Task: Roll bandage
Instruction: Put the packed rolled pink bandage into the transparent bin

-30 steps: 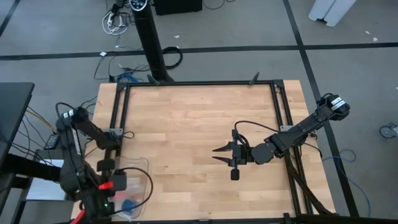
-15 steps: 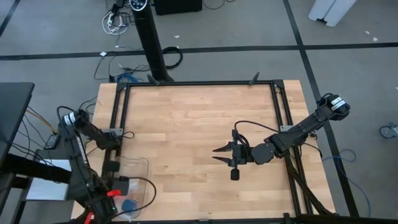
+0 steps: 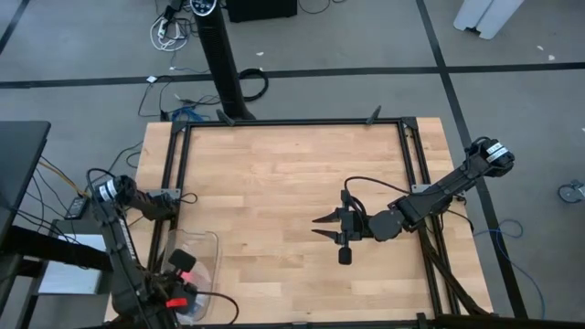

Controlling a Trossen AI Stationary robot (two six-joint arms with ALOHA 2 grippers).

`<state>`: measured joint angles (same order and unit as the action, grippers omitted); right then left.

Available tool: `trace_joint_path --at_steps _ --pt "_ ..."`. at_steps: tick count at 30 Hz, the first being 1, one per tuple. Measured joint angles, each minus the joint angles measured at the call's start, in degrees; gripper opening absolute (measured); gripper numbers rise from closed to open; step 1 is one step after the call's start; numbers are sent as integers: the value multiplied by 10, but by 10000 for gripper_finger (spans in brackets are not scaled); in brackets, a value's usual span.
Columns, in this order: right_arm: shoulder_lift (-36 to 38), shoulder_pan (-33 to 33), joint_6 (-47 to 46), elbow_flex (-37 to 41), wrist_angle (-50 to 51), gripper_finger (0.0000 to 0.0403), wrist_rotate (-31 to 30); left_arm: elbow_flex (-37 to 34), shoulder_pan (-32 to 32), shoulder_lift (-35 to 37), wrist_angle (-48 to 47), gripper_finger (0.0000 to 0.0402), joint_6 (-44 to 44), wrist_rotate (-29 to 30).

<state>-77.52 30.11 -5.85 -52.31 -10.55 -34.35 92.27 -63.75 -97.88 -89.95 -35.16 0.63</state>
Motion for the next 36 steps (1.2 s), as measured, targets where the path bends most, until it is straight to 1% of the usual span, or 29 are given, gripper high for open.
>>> trace_joint_path --at_steps 3,6,18,20,26,28,32,34,36 --pt "0 0 0 0 0 107 0 1 0 -6 -1 3 16 2" --pt "0 0 0 0 0 107 0 1 0 -11 0 4 13 4" --pt "0 0 0 0 3 107 0 1 0 -11 13 4 -70 -5" --pt "0 0 0 0 3 107 0 -5 0 -11 37 4 -75 -6" --pt "0 0 0 0 4 107 2 -26 0 -11 47 4 -103 -11" --pt "0 0 3 0 8 107 31 -26 0 -11 50 5 -104 -12" --pt "0 -5 -11 0 13 107 111 -26 0 -11 50 5 -105 -14" --pt "0 -6 -12 0 14 107 133 -26 0 -11 50 6 -105 -14" --pt "0 -6 -9 0 14 107 141 -26 0 -11 49 7 -118 -14"
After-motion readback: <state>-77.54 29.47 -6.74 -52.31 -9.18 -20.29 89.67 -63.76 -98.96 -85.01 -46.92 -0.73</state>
